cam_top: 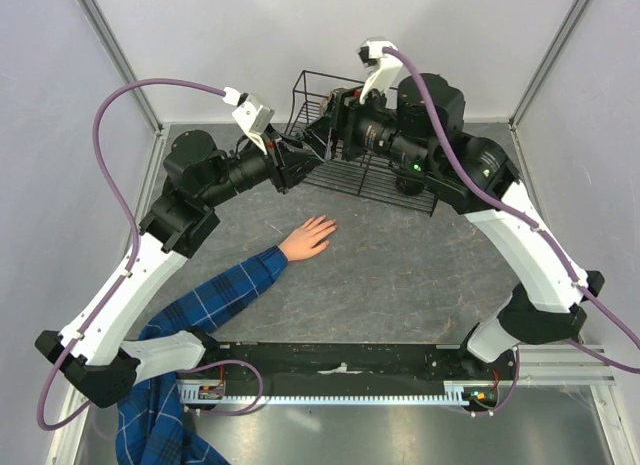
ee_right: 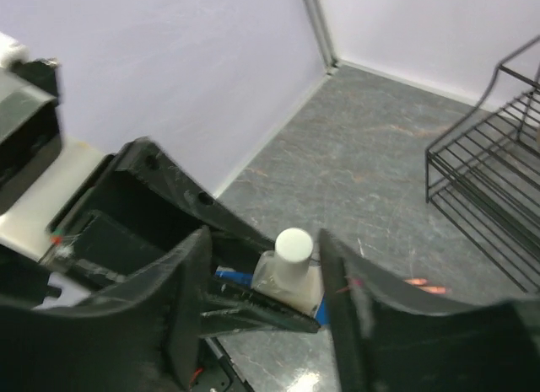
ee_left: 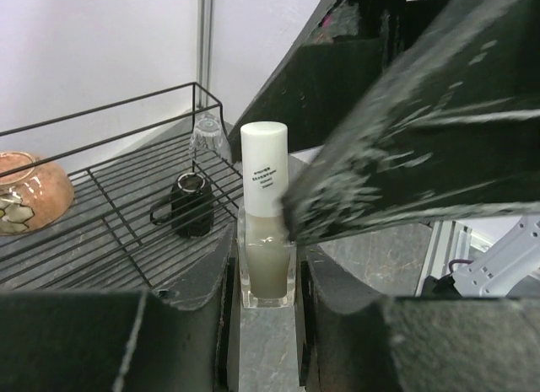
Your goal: Paint the nails
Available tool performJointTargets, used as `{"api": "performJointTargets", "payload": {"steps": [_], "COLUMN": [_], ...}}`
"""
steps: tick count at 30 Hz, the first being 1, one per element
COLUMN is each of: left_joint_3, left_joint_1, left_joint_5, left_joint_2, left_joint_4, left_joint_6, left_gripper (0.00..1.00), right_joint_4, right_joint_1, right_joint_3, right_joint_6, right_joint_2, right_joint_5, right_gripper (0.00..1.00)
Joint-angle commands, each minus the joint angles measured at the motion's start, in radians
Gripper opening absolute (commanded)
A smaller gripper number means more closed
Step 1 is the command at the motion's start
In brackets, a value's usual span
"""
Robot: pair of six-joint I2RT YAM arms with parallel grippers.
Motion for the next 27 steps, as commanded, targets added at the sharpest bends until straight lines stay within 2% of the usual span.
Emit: {"api": "performJointTargets", "payload": {"steps": [1, 2, 3, 4, 7, 8, 9, 10, 12, 13, 14, 15, 16, 17, 18, 19, 20, 22, 23, 25, 27], "left_joint_3": [0.037, 0.037, 0.034, 0.034, 0.035, 0.034, 0.032, 0.032, 0.035, 0.034, 0.025, 0.015, 0.003, -0.017, -0.026, -0.037, -0.052, -0.054, -0.051, -0.042, -0.029], "left_joint_1": [-0.014, -0.015, -0.015, -0.015, -0.015, -0.015, -0.014, -0.012, 0.000, 0.008, 0.018, 0.041, 0.051, 0.063, 0.089, 0.103, 0.116, 0.137, 0.138, 0.138, 0.138], "left_joint_5": [-0.044, -0.042, -0.039, -0.037, -0.031, -0.018, 0.025, 0.068, 0.258, 0.338, 0.505, 0.583, 0.648, 0.724, 0.745, 0.752, 0.751, 0.736, 0.728, 0.725, 0.713], "left_joint_2": [-0.001, -0.002, -0.004, -0.004, -0.002, -0.005, -0.004, 0.001, 0.004, 0.016, 0.024, 0.031, 0.039, 0.060, 0.071, 0.079, 0.096, 0.104, 0.102, 0.101, 0.090], "left_joint_4": [0.016, 0.017, 0.016, 0.016, 0.020, 0.028, 0.058, 0.074, 0.118, 0.199, 0.265, 0.338, 0.531, 0.625, 0.714, 0.821, 0.967, 1.017, 0.985, 0.936, 0.833], "left_joint_6": [0.057, 0.057, 0.055, 0.048, 0.009, -0.003, -0.024, -0.047, -0.086, -0.160, -0.216, -0.285, -0.452, -0.541, -0.628, -0.785, -0.846, -0.897, -0.884, -0.830, -0.754], "left_gripper": [0.02, 0.02, 0.02, 0.02, 0.02, 0.02, 0.02, 0.02, 0.02, 0.02, 0.02, 0.02, 0.02, 0.02, 0.02, 0.02, 0.02, 0.02, 0.02, 0.02, 0.02], "right_joint_4": [-0.060, -0.060, -0.060, -0.058, -0.055, -0.049, -0.032, -0.018, 0.041, 0.070, 0.134, 0.184, 0.240, 0.410, 0.542, 0.692, 0.997, 1.216, 1.255, 1.195, 0.929], "right_joint_1": [0.017, 0.019, 0.019, 0.019, 0.021, 0.021, 0.019, 0.019, 0.011, 0.004, -0.031, -0.059, -0.090, -0.151, -0.176, -0.197, -0.220, -0.230, -0.231, -0.231, -0.233], "right_joint_3": [0.050, 0.046, 0.044, 0.041, 0.018, 0.001, -0.025, -0.042, -0.108, -0.134, -0.195, -0.232, -0.270, -0.351, -0.403, -0.458, -0.556, -0.617, -0.623, -0.613, -0.558], "right_joint_6": [-0.020, -0.023, -0.023, -0.022, -0.022, -0.031, -0.052, -0.074, -0.142, -0.167, -0.184, -0.192, -0.153, -0.093, -0.007, 0.241, 0.364, 0.609, 0.624, 0.589, 0.378], "right_joint_2": [0.019, 0.021, 0.019, 0.019, 0.010, 0.009, -0.010, -0.021, -0.066, -0.086, -0.105, -0.149, -0.169, -0.189, -0.226, -0.241, -0.251, -0.249, -0.242, -0.238, -0.252], "right_joint_5": [0.123, 0.125, 0.125, 0.125, 0.116, 0.105, 0.084, 0.045, -0.004, -0.142, -0.259, -0.380, -0.507, -0.793, -0.894, -0.982, -1.060, -1.102, -1.116, -1.109, -1.026], "right_gripper": [0.54, 0.51, 0.43, 0.38, 0.32, 0.26, 0.06, 0.00, 0.00, 0.00, 0.00, 0.00, 0.00, 0.00, 0.00, 0.00, 0.00, 0.00, 0.00, 0.00, 0.01]}}
